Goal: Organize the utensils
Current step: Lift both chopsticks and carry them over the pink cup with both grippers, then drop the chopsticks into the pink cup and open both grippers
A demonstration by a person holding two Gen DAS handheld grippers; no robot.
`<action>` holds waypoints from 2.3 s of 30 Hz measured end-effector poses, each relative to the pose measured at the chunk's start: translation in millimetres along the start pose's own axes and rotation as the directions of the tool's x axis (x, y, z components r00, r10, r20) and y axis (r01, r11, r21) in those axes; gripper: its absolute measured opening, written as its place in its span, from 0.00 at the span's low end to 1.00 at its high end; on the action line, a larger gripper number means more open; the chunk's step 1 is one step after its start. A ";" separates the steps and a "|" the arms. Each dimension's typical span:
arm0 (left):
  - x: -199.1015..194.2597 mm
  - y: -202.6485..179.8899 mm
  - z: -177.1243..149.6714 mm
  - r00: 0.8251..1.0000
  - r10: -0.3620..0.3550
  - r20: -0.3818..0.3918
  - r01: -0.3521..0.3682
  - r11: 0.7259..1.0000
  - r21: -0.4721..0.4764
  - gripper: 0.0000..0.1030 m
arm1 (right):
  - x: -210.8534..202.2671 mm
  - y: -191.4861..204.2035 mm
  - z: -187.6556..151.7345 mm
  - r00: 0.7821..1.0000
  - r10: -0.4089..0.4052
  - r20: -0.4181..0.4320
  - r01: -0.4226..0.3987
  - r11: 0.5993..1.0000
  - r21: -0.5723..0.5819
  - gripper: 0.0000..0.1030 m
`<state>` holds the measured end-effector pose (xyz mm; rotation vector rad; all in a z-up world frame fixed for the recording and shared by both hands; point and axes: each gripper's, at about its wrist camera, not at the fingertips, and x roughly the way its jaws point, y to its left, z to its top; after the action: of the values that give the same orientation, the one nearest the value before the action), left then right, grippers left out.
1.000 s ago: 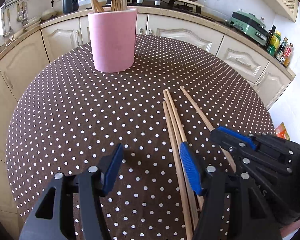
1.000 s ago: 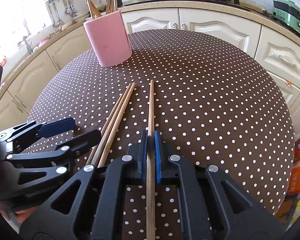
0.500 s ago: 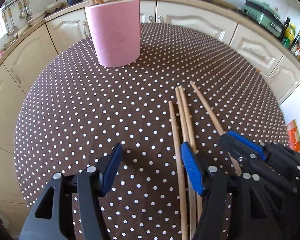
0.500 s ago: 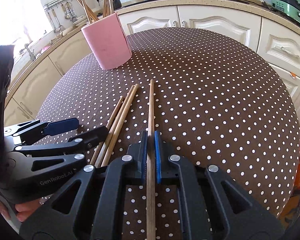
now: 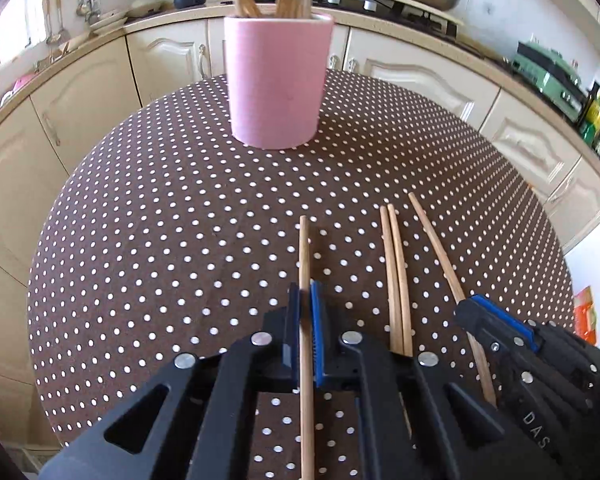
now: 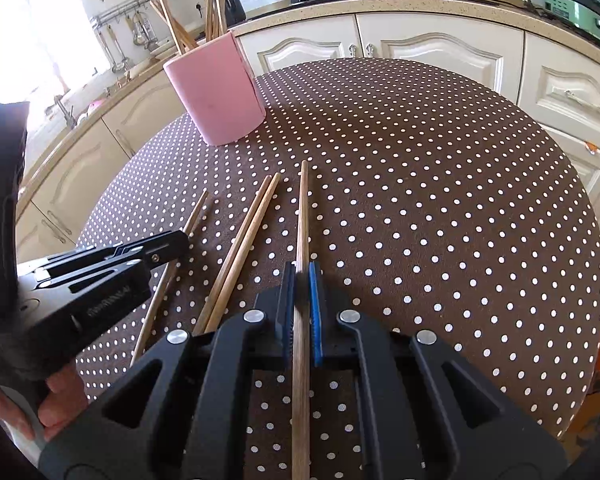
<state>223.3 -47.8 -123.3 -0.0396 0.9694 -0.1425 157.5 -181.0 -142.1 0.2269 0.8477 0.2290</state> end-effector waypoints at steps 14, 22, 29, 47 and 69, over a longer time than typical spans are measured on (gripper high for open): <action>-72.2 33.2 15.9 0.973 -0.027 0.228 0.043 0.997 -0.064 0.06 | -49.4 16.5 27.4 0.974 0.014 0.225 -0.005 0.999 -0.041 0.07; -105.0 37.5 27.4 0.942 -0.027 0.333 0.059 0.995 -0.086 0.06 | -74.3 31.6 40.2 0.938 0.021 0.345 -0.001 0.998 -0.058 0.07; -131.4 40.8 33.4 0.913 -0.015 0.407 0.053 0.995 -0.081 0.06 | -88.3 40.4 46.6 0.911 0.035 0.410 0.001 0.996 -0.087 0.07; -187.4 37.1 111.4 0.812 0.029 0.582 0.013 0.998 -0.067 0.06 | -114.1 78.3 142.4 0.812 0.080 0.578 -0.024 0.994 -0.103 0.07; -123.5 63.8 192.3 0.826 0.076 0.559 -0.021 0.994 -0.104 0.06 | -13.5 91.2 211.5 0.820 0.137 0.555 -0.065 0.987 -0.148 0.07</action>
<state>319.5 26.7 80.4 -0.1363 0.3796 -0.0316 299.7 -120.6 29.3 0.2086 0.2258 0.2936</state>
